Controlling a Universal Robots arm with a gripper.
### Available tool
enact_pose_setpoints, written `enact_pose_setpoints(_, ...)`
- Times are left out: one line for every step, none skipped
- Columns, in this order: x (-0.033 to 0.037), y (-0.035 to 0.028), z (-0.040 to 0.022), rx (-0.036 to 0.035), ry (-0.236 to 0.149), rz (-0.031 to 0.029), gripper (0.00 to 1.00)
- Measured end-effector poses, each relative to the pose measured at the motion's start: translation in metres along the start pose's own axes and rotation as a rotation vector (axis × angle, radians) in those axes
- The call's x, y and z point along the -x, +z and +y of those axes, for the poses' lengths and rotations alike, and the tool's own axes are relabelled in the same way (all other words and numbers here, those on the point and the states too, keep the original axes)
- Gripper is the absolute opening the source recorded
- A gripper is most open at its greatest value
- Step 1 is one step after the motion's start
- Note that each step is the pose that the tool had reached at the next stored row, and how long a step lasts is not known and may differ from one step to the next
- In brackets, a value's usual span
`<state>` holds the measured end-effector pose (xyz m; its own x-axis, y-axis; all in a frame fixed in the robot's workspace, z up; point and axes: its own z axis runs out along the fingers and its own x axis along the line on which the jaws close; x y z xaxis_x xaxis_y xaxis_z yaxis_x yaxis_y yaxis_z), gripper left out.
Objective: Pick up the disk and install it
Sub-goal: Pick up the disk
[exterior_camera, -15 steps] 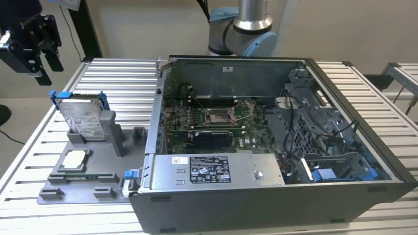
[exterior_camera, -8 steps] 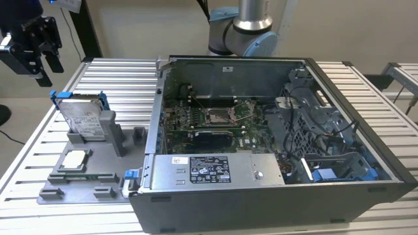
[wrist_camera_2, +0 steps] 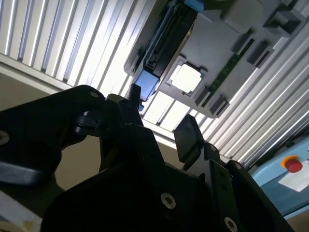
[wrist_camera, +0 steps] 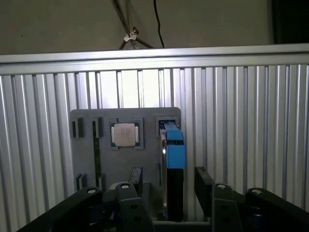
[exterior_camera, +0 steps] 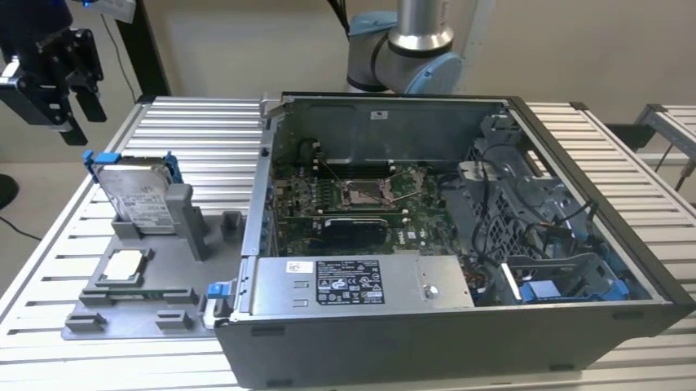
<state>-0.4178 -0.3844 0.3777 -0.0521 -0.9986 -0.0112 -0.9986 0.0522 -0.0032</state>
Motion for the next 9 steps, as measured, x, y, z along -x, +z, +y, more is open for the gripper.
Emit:
enact_pose_setpoints(0.0000,0.0004,0.0000,0.0000,0.000,-0.0001,1.00)
enact_pose_setpoints(0.0000,0.0008,0.0000,0.0000,0.000,0.0000,1.00)
enact_pose_setpoints(0.0000,0.0012,0.0000,0.0000,0.000,0.0000,1.00)
enact_pose_setpoints(0.0000,0.0017,0.0000,0.0001,0.000,0.0000,1.00)
enact_pose_setpoints(0.0000,0.0021,0.0000,0.0001,0.000,0.0000,1.00)
enact_pose_setpoints(0.0000,0.0025,0.0000,0.0001,0.000,0.0001,1.00)
enact_pose_setpoints(0.0000,0.0030,0.0000,0.0000,0.000,0.0000,1.00)
enact_pose_setpoints(0.0000,0.0034,0.0000,0.0001,0.000,0.0000,1.00)
enact_pose_setpoints(0.0000,0.0039,0.0000,0.0000,0.000,0.0000,1.00)
